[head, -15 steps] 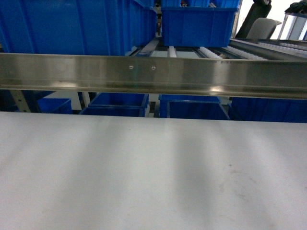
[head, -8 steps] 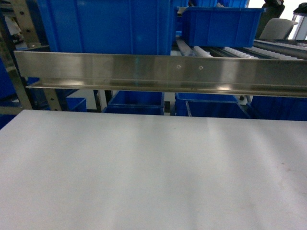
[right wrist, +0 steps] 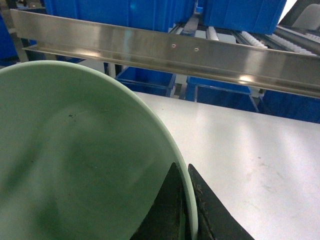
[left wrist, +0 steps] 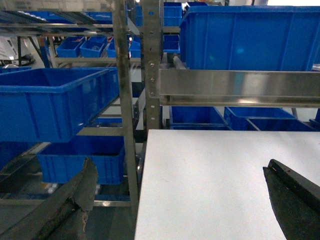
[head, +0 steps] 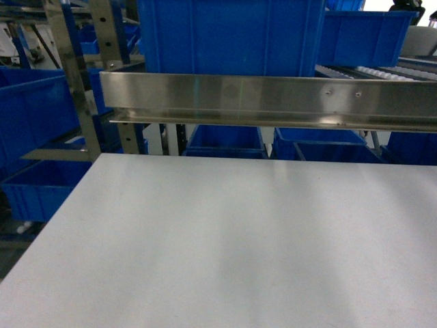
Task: Place green bowl on second shelf with right arm
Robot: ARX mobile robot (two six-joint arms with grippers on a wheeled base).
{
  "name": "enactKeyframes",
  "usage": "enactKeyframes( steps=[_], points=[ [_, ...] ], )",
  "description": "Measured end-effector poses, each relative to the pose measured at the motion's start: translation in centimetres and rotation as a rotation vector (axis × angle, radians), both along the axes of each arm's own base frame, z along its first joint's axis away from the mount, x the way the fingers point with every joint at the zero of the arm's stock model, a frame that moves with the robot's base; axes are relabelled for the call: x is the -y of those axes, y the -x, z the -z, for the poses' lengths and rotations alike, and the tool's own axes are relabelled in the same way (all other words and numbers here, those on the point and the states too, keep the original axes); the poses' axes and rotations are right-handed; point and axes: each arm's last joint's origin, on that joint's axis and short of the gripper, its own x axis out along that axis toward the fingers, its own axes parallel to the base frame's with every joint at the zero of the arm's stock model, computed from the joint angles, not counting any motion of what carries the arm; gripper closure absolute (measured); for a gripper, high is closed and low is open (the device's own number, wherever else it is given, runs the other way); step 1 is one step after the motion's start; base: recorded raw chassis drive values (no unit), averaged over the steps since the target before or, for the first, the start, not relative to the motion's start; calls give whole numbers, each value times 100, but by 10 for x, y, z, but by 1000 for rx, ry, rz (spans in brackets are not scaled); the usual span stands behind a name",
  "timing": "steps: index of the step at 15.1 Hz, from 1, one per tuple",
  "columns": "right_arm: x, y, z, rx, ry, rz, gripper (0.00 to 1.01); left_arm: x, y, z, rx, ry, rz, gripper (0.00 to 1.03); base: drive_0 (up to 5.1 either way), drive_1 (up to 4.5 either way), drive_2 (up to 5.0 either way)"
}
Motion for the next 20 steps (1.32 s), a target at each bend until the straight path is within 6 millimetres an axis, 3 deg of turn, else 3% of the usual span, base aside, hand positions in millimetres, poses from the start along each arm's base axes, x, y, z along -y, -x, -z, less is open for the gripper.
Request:
enactKeyframes(
  steps=[20],
  points=[
    [0,0,1,-6,0,0,99,0,0,0,1,0,0,5,-504,241,241]
  ],
)
